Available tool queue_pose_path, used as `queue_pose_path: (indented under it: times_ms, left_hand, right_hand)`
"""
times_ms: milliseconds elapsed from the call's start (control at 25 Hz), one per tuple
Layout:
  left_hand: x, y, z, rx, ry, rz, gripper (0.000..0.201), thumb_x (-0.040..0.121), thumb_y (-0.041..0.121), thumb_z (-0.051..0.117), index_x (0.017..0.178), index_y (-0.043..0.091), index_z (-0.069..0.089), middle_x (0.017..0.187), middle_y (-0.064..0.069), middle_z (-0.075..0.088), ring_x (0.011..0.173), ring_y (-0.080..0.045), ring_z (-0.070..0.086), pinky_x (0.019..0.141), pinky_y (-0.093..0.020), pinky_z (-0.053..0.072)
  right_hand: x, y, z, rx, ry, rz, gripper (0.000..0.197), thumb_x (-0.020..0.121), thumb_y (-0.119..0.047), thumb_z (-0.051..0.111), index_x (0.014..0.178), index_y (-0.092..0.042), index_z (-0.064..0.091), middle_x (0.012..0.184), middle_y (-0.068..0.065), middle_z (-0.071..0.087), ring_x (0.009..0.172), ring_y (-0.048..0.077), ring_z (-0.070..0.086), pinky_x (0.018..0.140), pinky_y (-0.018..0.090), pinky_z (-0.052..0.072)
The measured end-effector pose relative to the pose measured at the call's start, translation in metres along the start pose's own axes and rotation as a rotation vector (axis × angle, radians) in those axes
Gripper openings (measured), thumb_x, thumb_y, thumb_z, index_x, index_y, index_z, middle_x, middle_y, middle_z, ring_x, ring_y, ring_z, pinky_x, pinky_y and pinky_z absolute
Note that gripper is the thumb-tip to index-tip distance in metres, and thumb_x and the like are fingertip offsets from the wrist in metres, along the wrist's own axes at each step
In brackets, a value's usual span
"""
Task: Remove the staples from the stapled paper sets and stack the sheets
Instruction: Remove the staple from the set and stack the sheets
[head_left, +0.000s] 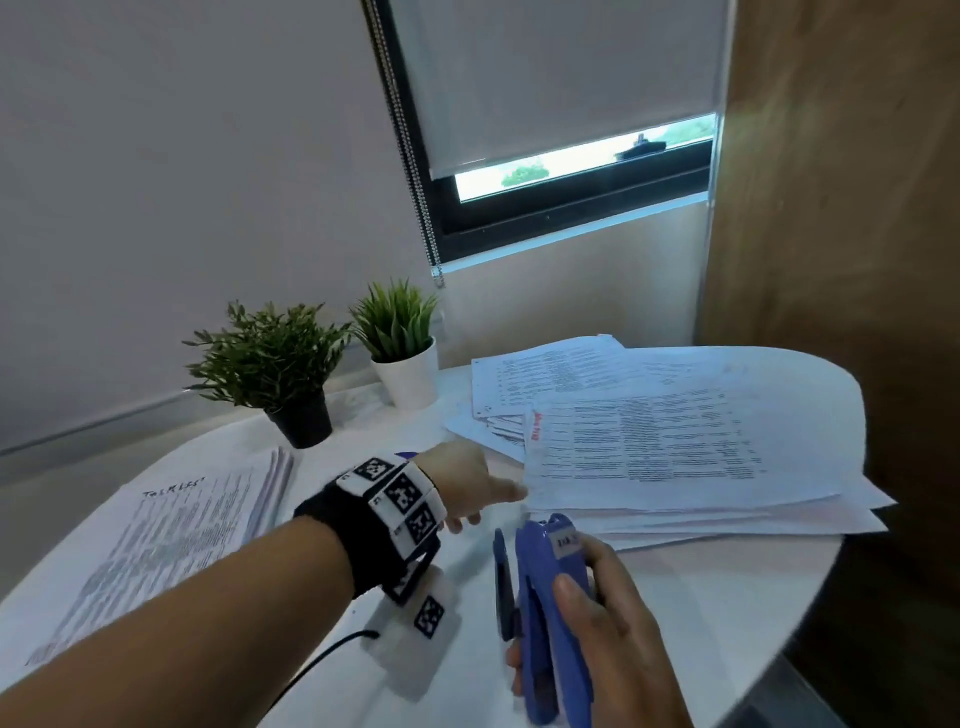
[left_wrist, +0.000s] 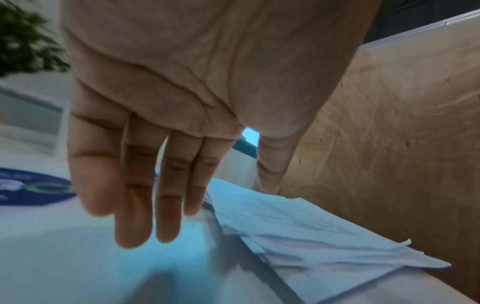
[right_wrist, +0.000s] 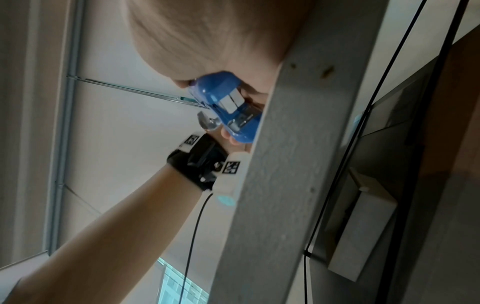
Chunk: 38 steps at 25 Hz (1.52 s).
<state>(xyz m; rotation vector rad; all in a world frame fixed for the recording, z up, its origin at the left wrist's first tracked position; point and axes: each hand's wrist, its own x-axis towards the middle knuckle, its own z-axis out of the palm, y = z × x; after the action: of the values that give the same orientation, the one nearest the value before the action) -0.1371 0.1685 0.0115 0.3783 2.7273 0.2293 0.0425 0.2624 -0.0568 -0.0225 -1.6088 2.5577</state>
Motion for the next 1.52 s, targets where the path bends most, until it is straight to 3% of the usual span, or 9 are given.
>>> queue_pose_path:
  times_ms: [160, 320, 560, 720, 920, 1120, 1320, 1440, 1520]
  left_hand:
    - [0.021, 0.035, 0.024, 0.061, 0.065, 0.007, 0.063, 0.085, 0.072, 0.046, 0.068, 0.011, 0.054, 0.068, -0.003, 0.063, 0.060, -0.019, 0.059, 0.055, -0.026, 0.041]
    - [0.027, 0.047, 0.033, 0.106, 0.137, -0.004, 0.059, 0.077, 0.073, 0.058, 0.068, 0.015, 0.047, 0.067, 0.000, 0.057, 0.061, -0.017, 0.052, 0.053, -0.028, 0.035]
    - [0.030, 0.043, 0.034, -0.202, 0.086, -0.001, 0.031, 0.078, 0.031, 0.079, 0.068, 0.011, 0.058, 0.078, -0.006, 0.066, 0.071, -0.019, 0.060, 0.062, -0.027, 0.046]
    - [0.018, 0.033, 0.033, -0.444, 0.220, 0.000, 0.021, 0.082, 0.008, 0.071, 0.070, 0.012, 0.054, 0.064, -0.004, 0.061, 0.052, -0.013, 0.055, 0.042, -0.015, 0.044]
    - [-0.019, 0.000, 0.033, -0.661, 0.399, 0.066, 0.030, 0.076, -0.004, 0.069, 0.087, 0.014, 0.049, 0.075, -0.014, 0.063, 0.052, -0.018, 0.055, 0.046, -0.026, 0.046]
    - [-0.079, -0.068, 0.040, -0.600, 0.359, 0.017, 0.018, 0.086, -0.001, 0.064, 0.088, 0.015, 0.059, 0.051, 0.001, 0.054, 0.040, -0.009, 0.047, 0.048, -0.024, 0.044]
    - [-0.129, -0.114, 0.054, -0.450, 0.216, -0.068, 0.014, 0.086, 0.009, 0.069, 0.095, 0.019, 0.065, 0.065, 0.008, 0.058, 0.044, 0.003, 0.051, 0.051, -0.013, 0.040]
    - [-0.141, -0.123, 0.057, -0.341, 0.158, -0.063, 0.034, 0.083, 0.025, 0.074, 0.114, 0.021, 0.061, 0.076, 0.013, 0.050, 0.061, 0.000, 0.048, 0.063, -0.018, 0.040]
    - [-0.141, -0.123, 0.056, -0.179, 0.105, -0.060, 0.048, 0.082, 0.040, 0.073, 0.124, 0.027, 0.055, 0.090, 0.009, 0.050, 0.080, -0.010, 0.048, 0.076, -0.023, 0.038]
  right_hand:
    - [-0.002, 0.001, -0.001, 0.052, 0.000, -0.055, 0.063, 0.042, -0.067, 0.081, 0.098, -0.042, 0.068, 0.074, 0.026, 0.067, 0.063, 0.044, 0.063, 0.060, 0.052, 0.054]
    - [-0.003, 0.000, -0.003, 0.042, -0.009, -0.097, 0.043, 0.056, -0.054, 0.065, 0.098, -0.045, 0.067, 0.070, 0.024, 0.067, 0.058, 0.039, 0.063, 0.055, 0.044, 0.052]
    - [-0.004, 0.002, -0.001, 0.020, 0.053, -0.136, 0.044, 0.058, -0.055, 0.062, 0.101, -0.046, 0.066, 0.072, 0.020, 0.069, 0.063, 0.041, 0.067, 0.061, 0.054, 0.055]
    - [-0.004, 0.004, 0.000, 0.023, 0.046, -0.146, 0.053, 0.060, -0.063, 0.070, 0.109, -0.043, 0.064, 0.082, 0.013, 0.072, 0.067, 0.041, 0.067, 0.064, 0.060, 0.055]
    - [-0.001, -0.001, 0.000, 0.036, 0.049, -0.101, 0.049, 0.060, -0.043, 0.074, 0.108, -0.035, 0.064, 0.076, 0.021, 0.067, 0.060, 0.036, 0.064, 0.056, 0.043, 0.053]
    - [-0.001, -0.005, 0.006, -0.178, 0.045, -0.062, 0.041, 0.083, -0.002, 0.071, 0.111, -0.027, 0.055, 0.074, 0.013, 0.070, 0.057, 0.031, 0.066, 0.055, 0.039, 0.056]
    - [-0.001, -0.036, 0.024, -0.545, -0.130, -0.035, 0.023, 0.083, -0.017, 0.072, 0.100, -0.026, 0.060, 0.075, -0.003, 0.075, 0.063, 0.020, 0.071, 0.058, 0.027, 0.057]
    - [0.008, -0.052, 0.037, -0.945, -0.293, -0.104, 0.015, 0.084, -0.032, 0.070, 0.096, -0.035, 0.061, 0.075, -0.014, 0.071, 0.062, 0.009, 0.064, 0.060, 0.026, 0.049]
    - [0.021, -0.056, 0.049, -1.194, -0.431, -0.146, 0.010, 0.085, -0.033, 0.067, 0.092, -0.031, 0.061, 0.072, -0.009, 0.066, 0.058, 0.010, 0.057, 0.058, 0.028, 0.045]
